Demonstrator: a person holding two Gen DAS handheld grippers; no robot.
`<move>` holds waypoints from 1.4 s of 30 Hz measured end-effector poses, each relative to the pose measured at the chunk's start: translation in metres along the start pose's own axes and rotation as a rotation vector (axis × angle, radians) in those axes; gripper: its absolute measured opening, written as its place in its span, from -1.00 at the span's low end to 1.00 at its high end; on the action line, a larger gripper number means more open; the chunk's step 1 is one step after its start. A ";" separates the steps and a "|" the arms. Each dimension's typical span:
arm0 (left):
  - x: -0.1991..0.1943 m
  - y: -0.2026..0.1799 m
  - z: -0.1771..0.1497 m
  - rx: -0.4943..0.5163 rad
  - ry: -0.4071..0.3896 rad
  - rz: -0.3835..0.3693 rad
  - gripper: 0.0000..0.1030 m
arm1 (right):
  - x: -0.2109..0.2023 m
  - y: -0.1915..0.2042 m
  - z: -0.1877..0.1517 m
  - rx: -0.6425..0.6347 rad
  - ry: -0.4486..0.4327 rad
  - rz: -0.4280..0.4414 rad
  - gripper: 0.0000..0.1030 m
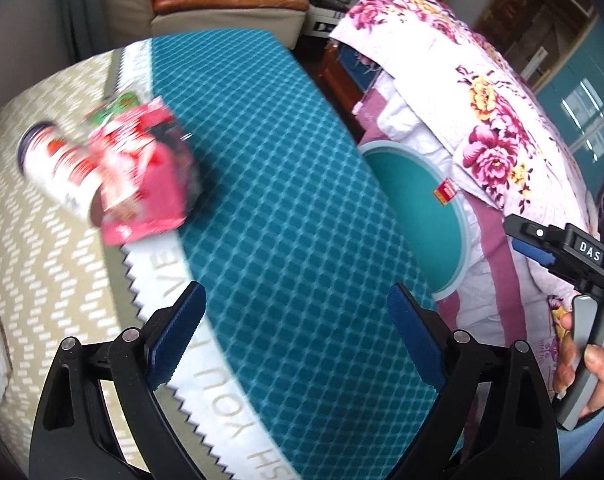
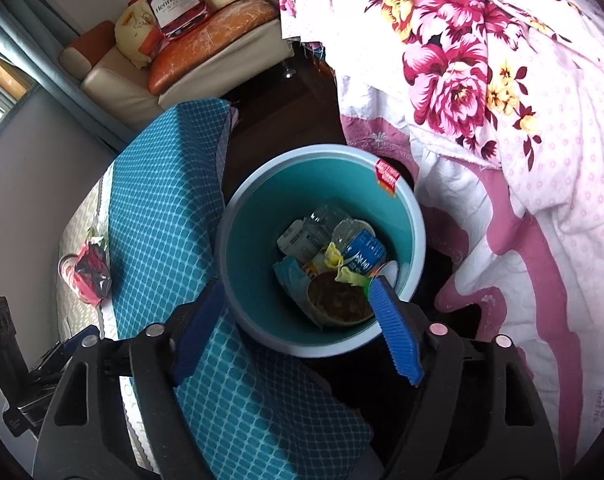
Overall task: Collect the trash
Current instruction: 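Move both open tools back over the bed toward the remaining trash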
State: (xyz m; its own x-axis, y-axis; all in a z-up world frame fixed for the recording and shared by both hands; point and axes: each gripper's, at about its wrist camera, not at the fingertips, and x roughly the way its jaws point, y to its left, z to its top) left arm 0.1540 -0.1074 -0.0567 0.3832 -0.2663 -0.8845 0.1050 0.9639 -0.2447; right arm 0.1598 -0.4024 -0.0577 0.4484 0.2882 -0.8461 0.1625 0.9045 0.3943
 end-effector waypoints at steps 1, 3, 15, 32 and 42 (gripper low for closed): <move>-0.002 0.005 -0.003 -0.011 -0.001 0.000 0.80 | 0.000 0.003 -0.001 -0.004 0.002 -0.001 0.42; -0.008 0.014 -0.009 -0.029 -0.006 -0.003 0.80 | -0.003 0.012 -0.005 -0.017 0.006 -0.001 0.42; -0.043 0.072 -0.035 -0.125 -0.050 0.014 0.83 | -0.013 0.081 -0.025 -0.137 0.027 0.020 0.46; -0.058 0.154 -0.041 -0.307 -0.074 0.025 0.85 | 0.022 0.173 -0.033 -0.305 0.146 0.054 0.48; -0.056 0.177 -0.024 -0.306 -0.082 0.062 0.85 | 0.056 0.226 -0.022 -0.400 0.196 0.070 0.48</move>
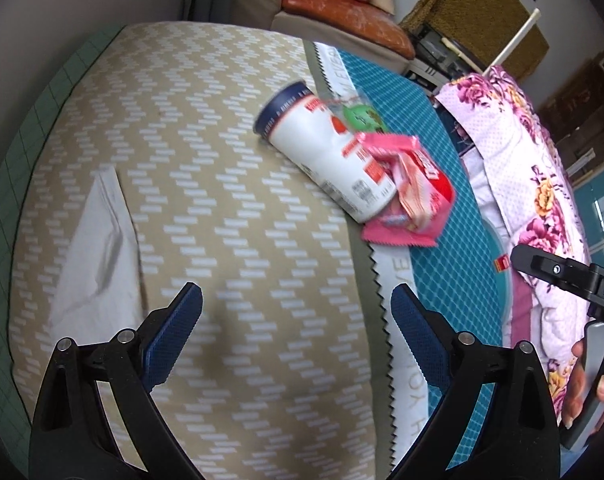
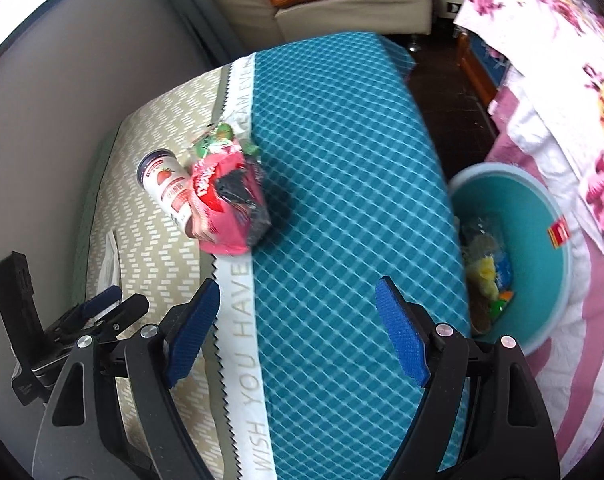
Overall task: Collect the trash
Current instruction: 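Move both open tools back over the bed toward the remaining trash, then grasp the pink Dequan wrapper with right tool while left tool approaches the white milk can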
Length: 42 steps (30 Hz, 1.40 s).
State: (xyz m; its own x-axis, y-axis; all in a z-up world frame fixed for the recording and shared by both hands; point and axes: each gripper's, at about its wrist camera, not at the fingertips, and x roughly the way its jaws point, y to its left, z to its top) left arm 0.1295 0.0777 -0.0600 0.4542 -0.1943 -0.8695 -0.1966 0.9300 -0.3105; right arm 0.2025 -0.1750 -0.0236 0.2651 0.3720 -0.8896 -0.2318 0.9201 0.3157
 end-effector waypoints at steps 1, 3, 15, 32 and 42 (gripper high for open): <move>0.000 0.002 0.003 0.000 -0.002 0.004 0.85 | 0.003 0.004 0.005 -0.009 0.004 0.006 0.48; 0.002 0.005 0.009 -0.001 -0.005 0.013 0.85 | 0.008 0.010 0.012 -0.020 0.008 0.018 0.48; 0.010 0.032 0.033 -0.047 -0.013 0.032 0.85 | 0.054 0.036 0.056 -0.052 0.061 0.056 0.48; 0.029 0.039 0.053 -0.090 -0.003 0.046 0.85 | 0.092 0.043 0.066 -0.067 0.070 0.147 -0.26; 0.042 0.003 0.078 -0.182 -0.046 0.044 0.85 | 0.069 0.011 0.048 0.003 0.060 0.180 -0.66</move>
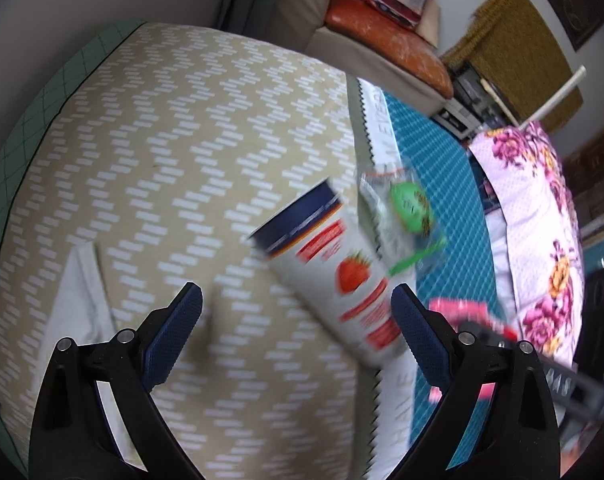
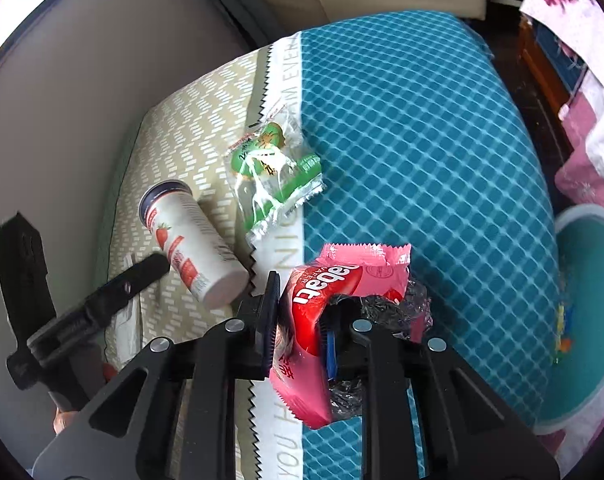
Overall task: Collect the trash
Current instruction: 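Grasp the pink Dequan wrapper with right tool while left tool approaches the white milk can, then grasp the white strawberry milk can with left tool while right tool holds the wrapper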
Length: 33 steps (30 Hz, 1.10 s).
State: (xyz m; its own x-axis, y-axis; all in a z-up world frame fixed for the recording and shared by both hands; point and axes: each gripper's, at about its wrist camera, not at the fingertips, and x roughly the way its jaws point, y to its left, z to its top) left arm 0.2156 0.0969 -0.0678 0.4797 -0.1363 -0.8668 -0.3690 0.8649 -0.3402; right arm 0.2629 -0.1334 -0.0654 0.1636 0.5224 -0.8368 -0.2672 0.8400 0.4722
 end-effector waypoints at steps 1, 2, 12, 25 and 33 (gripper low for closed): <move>0.003 -0.003 0.002 -0.014 -0.004 0.010 0.85 | -0.003 -0.002 -0.002 0.005 -0.003 0.007 -0.66; 0.006 -0.006 0.004 -0.027 -0.005 0.017 0.85 | -0.005 -0.004 -0.004 0.008 -0.004 0.013 -0.66; 0.033 -0.020 0.001 0.009 0.001 0.125 0.85 | -0.025 -0.018 -0.022 0.026 0.028 0.075 -0.07; 0.019 -0.014 -0.025 0.105 -0.028 0.169 0.18 | -0.071 -0.028 -0.039 0.056 -0.074 0.021 0.37; 0.009 -0.005 -0.028 0.142 -0.027 0.145 0.00 | -0.033 -0.036 -0.040 0.114 0.006 -0.013 0.45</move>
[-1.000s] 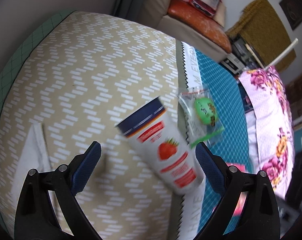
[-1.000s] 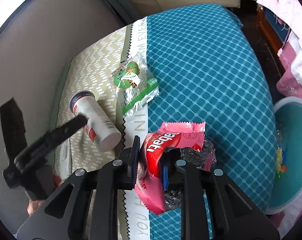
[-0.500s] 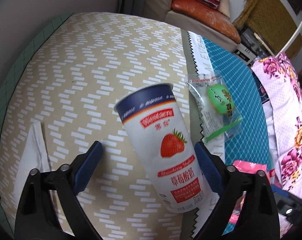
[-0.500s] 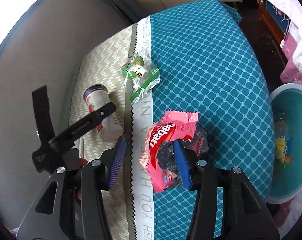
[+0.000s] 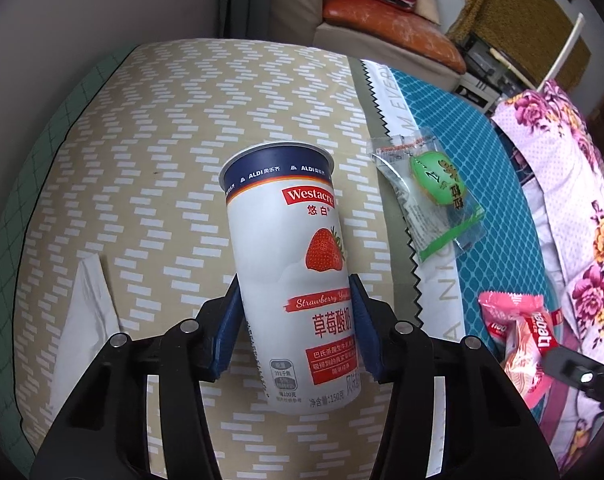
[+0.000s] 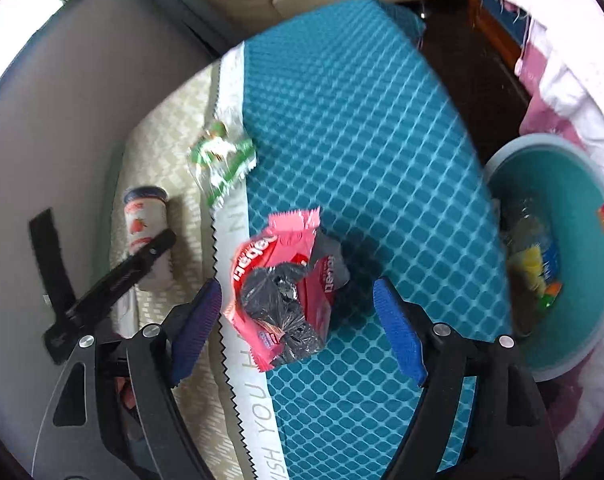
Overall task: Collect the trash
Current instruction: 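Grasp the white strawberry milk can with left tool while right tool holds the wrapper, then carry the milk can with left tool and wrapper with right tool over the teal bin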
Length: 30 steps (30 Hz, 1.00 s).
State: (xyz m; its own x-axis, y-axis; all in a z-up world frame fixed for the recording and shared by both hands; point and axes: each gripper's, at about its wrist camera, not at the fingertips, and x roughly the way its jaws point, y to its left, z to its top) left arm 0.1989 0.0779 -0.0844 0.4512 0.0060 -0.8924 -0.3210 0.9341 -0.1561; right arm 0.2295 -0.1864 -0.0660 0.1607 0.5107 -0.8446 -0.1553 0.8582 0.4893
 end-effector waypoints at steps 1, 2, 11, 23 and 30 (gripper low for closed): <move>-0.001 0.001 0.000 0.003 0.000 -0.005 0.00 | 0.007 0.002 0.000 -0.003 0.010 0.000 0.45; -0.002 0.003 -0.001 0.005 0.001 -0.011 0.00 | 0.013 0.003 0.000 -0.003 0.018 -0.006 0.45; -0.018 0.010 -0.018 0.039 0.017 -0.080 0.00 | 0.024 0.008 -0.007 -0.042 -0.023 -0.031 -0.16; -0.052 -0.027 -0.062 0.134 0.033 -0.159 0.00 | -0.016 -0.001 -0.033 -0.021 -0.105 -0.008 -0.18; -0.067 -0.063 -0.073 0.214 0.024 -0.159 -0.01 | -0.049 -0.020 -0.043 0.009 -0.189 -0.023 -0.18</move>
State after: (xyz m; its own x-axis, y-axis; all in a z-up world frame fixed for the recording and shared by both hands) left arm 0.1286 -0.0073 -0.0459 0.4614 -0.1529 -0.8739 -0.0633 0.9768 -0.2044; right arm 0.1831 -0.2313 -0.0436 0.3445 0.4908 -0.8002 -0.1404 0.8698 0.4730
